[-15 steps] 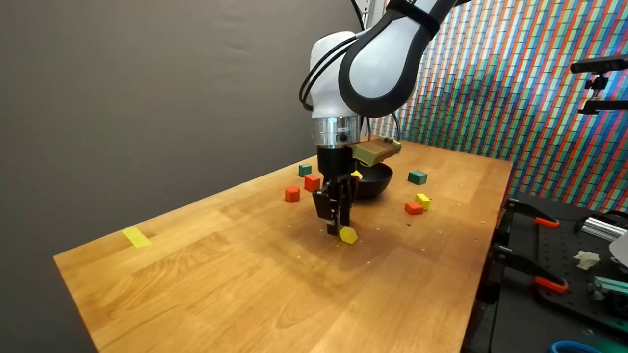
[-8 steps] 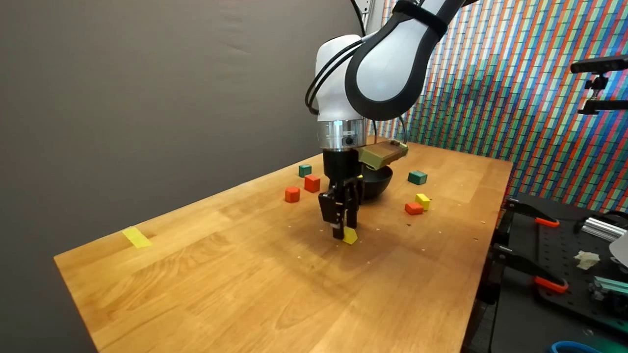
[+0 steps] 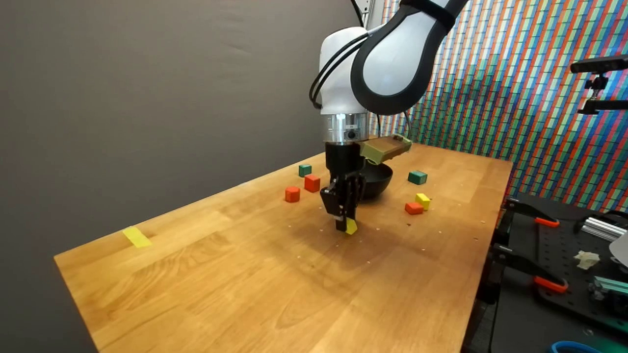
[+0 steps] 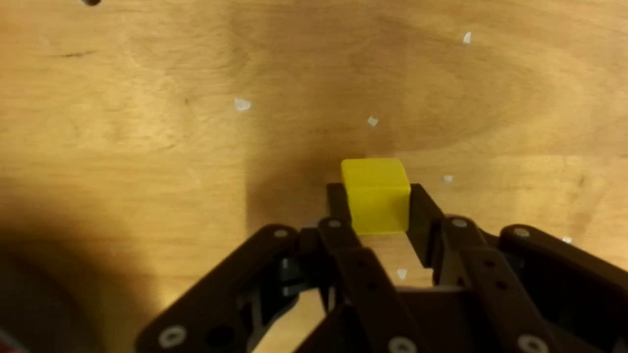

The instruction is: Pick up all the cube boxes on the table and put them inside the bowl

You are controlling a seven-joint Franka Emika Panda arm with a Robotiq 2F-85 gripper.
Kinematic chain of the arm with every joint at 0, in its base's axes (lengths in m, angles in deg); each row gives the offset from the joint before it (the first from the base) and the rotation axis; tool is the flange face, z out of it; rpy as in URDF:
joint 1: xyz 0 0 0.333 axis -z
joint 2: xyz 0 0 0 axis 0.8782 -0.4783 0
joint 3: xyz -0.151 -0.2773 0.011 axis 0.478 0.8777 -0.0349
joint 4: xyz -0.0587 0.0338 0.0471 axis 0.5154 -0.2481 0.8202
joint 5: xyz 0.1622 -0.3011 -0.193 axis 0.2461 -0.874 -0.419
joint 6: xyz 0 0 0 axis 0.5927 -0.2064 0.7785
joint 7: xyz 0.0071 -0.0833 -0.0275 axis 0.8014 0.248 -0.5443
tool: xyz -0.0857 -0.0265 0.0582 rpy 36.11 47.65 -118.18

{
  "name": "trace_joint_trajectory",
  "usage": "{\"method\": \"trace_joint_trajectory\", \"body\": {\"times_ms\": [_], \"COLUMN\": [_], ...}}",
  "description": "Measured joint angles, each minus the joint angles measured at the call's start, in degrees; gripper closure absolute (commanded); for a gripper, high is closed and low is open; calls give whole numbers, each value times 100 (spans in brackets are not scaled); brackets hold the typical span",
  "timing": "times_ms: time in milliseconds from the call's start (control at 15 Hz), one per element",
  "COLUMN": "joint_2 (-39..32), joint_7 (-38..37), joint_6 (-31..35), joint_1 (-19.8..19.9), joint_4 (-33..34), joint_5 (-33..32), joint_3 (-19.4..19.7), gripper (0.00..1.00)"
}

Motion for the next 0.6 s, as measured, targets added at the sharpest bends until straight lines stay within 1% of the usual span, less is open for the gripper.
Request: {"method": "trace_joint_trajectory", "body": {"times_ms": [67, 200, 400, 467, 600], "joint_2": [178, 658, 1384, 1531, 1581], "joint_7": [-179, -377, -673, -870, -1204], "joint_6": [118, 319, 472, 483, 481], "joint_1": [-40, -27, 150, 219, 391], "joint_4": [-98, -359, -736, -802, -822], "joint_5": [-127, -163, -310, -497, -800], "joint_3": [119, 347, 733, 892, 1139], "gripper": [92, 92, 92, 92, 92]}}
